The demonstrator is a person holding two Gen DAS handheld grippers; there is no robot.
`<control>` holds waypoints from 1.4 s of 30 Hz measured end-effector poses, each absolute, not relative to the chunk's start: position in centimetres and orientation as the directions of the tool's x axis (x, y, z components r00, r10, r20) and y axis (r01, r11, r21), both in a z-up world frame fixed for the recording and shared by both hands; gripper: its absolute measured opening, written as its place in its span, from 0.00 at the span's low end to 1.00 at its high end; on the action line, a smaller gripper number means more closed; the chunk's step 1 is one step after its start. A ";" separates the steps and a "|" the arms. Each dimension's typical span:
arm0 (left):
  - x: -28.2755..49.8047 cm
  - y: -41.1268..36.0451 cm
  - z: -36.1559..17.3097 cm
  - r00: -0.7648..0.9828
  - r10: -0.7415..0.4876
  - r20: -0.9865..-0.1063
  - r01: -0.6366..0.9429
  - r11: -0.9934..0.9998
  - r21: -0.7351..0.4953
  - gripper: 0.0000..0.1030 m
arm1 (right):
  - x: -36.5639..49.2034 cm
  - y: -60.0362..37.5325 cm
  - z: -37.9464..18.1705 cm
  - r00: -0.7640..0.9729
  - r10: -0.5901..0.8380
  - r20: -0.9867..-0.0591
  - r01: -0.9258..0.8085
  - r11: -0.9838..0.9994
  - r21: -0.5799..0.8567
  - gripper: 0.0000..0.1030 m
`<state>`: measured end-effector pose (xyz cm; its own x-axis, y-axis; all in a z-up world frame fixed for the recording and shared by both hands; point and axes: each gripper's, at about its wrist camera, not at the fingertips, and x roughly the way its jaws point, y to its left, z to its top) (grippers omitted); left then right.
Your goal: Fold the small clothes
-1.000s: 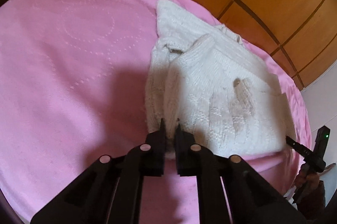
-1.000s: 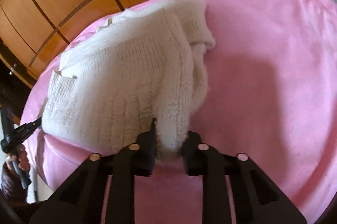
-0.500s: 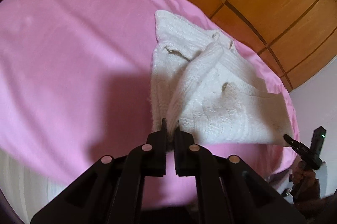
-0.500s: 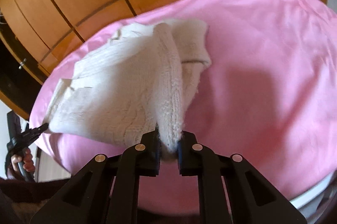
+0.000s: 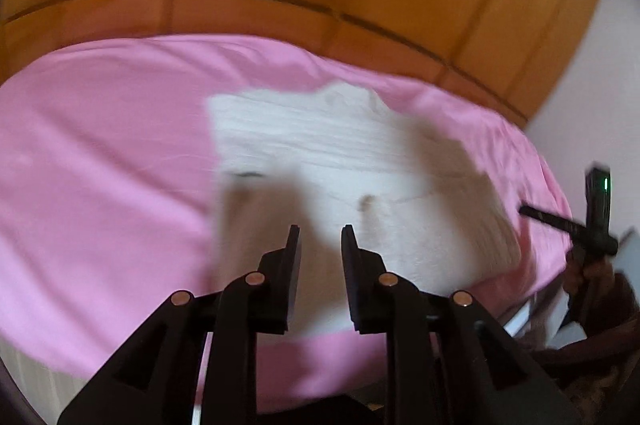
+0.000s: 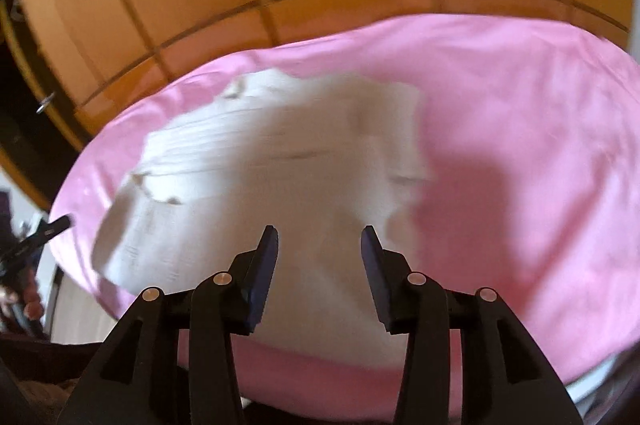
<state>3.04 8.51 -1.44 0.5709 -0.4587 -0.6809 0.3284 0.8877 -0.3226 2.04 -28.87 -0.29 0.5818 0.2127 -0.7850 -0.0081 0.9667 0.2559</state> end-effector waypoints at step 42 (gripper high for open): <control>10.5 6.1 -5.6 0.631 -0.238 -0.739 0.168 0.971 -0.170 0.39 | 10.4 -20.9 -7.7 0.552 0.135 -0.823 -0.068 0.991 0.117 0.05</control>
<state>10.48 6.10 -5.59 0.6307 -0.2383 -0.7385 0.1682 0.9710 -0.1697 10.36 -20.94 -7.73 0.5522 0.1348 -0.8227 -0.0682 0.9908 0.1166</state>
